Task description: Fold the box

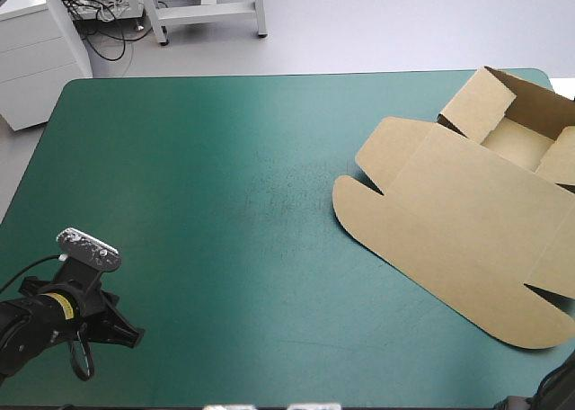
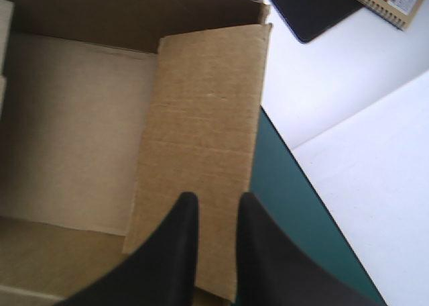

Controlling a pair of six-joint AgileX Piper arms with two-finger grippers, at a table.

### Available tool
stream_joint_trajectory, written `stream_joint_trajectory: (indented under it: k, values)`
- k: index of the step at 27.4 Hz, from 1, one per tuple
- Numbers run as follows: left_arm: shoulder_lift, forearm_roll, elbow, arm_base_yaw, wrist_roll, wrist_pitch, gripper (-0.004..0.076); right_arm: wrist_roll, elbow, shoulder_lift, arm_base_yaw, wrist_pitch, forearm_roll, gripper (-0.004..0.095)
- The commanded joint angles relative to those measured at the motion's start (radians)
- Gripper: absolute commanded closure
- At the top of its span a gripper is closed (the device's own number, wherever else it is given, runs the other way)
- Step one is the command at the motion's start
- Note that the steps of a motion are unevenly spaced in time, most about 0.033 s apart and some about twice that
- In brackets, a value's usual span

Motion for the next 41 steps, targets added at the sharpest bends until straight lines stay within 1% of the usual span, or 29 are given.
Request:
stream_joint_trajectory:
  k: [1,3,4,5,8,11,12,16,18,22,26,32,37,41]
  values:
    - [0.000,0.002,-0.025,-0.004,-0.015,0.037,0.0756,-0.087,-0.033,-0.090,-0.006,0.003,0.120,0.0916]
    - [0.000,-0.001,-0.025,-0.004,-0.047,0.039,0.0756,-0.088,-0.033,-0.107,0.004,0.003,0.217,0.0916]
    - [0.000,-0.003,-0.025,-0.004,-0.056,0.039,0.0756,-0.088,-0.033,-0.116,0.012,0.003,0.245,0.0916]
    - [0.000,-0.010,-0.025,-0.004,-0.062,0.039,0.0756,-0.088,-0.031,-0.137,0.041,0.003,0.290,0.0916]
    - [0.000,-0.012,-0.025,-0.004,-0.062,0.018,0.0756,-0.088,-0.013,-0.171,0.113,0.003,0.318,0.0916]
    - [0.000,-0.012,-0.025,-0.004,-0.062,-0.015,0.0756,-0.088,0.027,-0.207,0.212,0.003,0.320,0.0916]
    - [0.000,-0.012,-0.025,-0.004,-0.062,-0.024,0.0756,-0.086,0.065,-0.239,0.284,0.003,0.320,0.0916]
    - [0.000,-0.012,-0.025,-0.004,-0.062,-0.026,0.0756,-0.102,0.137,-0.299,0.396,0.003,0.310,0.0916]
    - [0.000,-0.012,-0.025,-0.004,-0.062,-0.022,0.0756,-0.137,0.172,-0.336,0.439,0.003,0.282,0.0916]
    - [0.000,-0.009,-0.019,-0.004,-0.062,-0.011,0.0756,-0.140,0.278,-0.429,0.513,0.003,0.211,0.0916]
    - [-0.025,-0.035,0.003,-0.004,-0.076,-0.024,0.0756,-0.152,0.435,-0.549,0.543,0.001,0.147,0.0916]
    - [-0.129,-0.028,0.085,-0.004,-0.081,-0.030,0.0756,-0.227,0.722,-0.728,0.543,-0.046,0.145,0.0916]
    - [-0.219,-0.064,0.175,-0.004,-0.109,-0.034,0.0756,-0.227,0.961,-0.868,0.543,-0.082,0.148,0.0916]
    - [-0.281,-0.085,0.238,-0.004,-0.115,-0.058,0.0756,-0.227,1.153,-0.977,0.543,-0.155,0.164,0.0916]
